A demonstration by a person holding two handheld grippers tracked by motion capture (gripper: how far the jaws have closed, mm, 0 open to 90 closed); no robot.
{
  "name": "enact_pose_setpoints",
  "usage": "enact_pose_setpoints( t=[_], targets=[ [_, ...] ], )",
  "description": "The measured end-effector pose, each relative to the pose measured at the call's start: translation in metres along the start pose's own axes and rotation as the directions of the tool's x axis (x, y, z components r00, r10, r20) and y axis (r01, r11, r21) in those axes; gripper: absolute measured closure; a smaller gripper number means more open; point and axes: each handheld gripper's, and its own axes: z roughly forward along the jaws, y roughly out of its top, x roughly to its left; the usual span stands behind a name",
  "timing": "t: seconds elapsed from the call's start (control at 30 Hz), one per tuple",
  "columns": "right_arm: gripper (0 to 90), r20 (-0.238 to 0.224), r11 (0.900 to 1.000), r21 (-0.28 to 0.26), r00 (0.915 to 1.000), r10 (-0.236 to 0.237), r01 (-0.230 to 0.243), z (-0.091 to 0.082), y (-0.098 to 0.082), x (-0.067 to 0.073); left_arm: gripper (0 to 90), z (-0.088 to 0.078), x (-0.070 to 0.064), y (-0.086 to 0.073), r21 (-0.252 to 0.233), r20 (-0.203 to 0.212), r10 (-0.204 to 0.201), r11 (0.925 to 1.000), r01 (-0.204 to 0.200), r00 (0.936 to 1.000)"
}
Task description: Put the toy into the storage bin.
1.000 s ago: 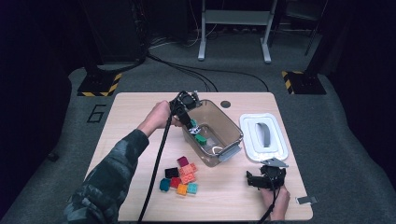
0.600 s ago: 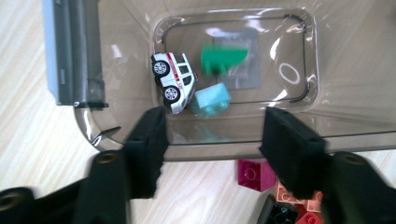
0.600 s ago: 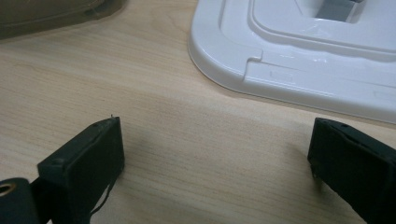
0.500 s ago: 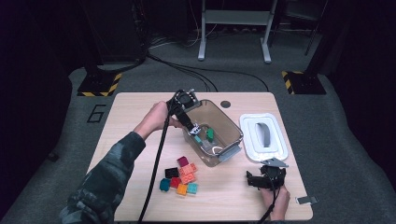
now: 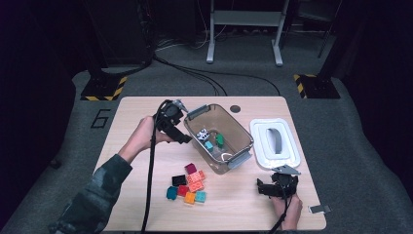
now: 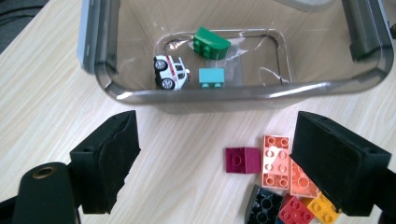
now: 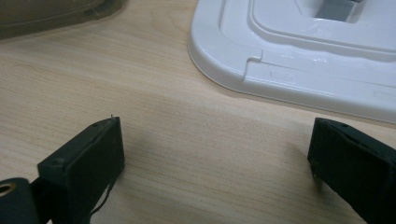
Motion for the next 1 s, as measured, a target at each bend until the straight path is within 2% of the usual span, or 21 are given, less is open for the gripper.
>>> enact_pose_setpoints(
  t=[0.1,0.33,0.43,0.6,0.63,0.7,0.73,0.83,1.0],
  targets=[
    [2.8,0.0,1.0,0.0,1.0,0.001,-0.001,0.0,0.0,0.0,13.9,-0.001,-0.001,-0.017,-0.039,-0.003,-0.017,0.9991,0.016,0.9999],
    [2.7,0.0,1.0,0.0,1.0,0.0,0.0,0.0,0.0,0.0,12.6,0.003,-0.004,-0.051,-0.089,-0.031,-0.025,0.9957,0.023,0.9992],
    [2.7,0.0,1.0,0.001,1.0,0.0,0.0,0.0,0.0,0.0,12.1,0.007,-0.005,-0.065,-0.117,-0.041,-0.044,0.9923,0.039,0.9982],
    [2.8,0.0,1.0,0.001,1.0,0.0,0.0,0.0,0.0,0.0,12.2,0.016,-0.006,-0.087,-0.131,-0.033,-0.078,0.9887,0.073,0.9964],
    [2.7,0.0,1.0,0.001,1.0,0.0,0.0,0.0,0.0,0.0,12.3,0.019,-0.006,-0.092,-0.124,-0.024,-0.082,0.9893,0.078,0.9964],
    [2.7,0.001,1.0,0.001,1.0,0.001,-0.001,0.0,0.0,0.0,12.4,0.025,-0.006,-0.099,-0.121,-0.031,-0.092,0.9888,0.087,0.9953],
    [2.7,0.001,1.0,0.001,1.0,0.001,-0.001,0.0,0.0,0.0,12.5,0.027,-0.006,-0.103,-0.125,-0.02,-0.099,0.9875,0.096,0.9949],
    [2.7,0.001,1.0,0.001,1.0,0.001,-0.001,0.0,0.0,0.0,13.6,0.032,-0.009,-0.111,-0.136,-0.018,-0.105,0.9855,0.102,0.9943],
    [2.7,0.001,1.0,0.001,1.0,0.0,0.0,0.0,0.0,0.0,14.8,0.046,-0.015,-0.124,-0.122,-0.011,-0.111,0.9866,0.109,0.9938]
  ],
)
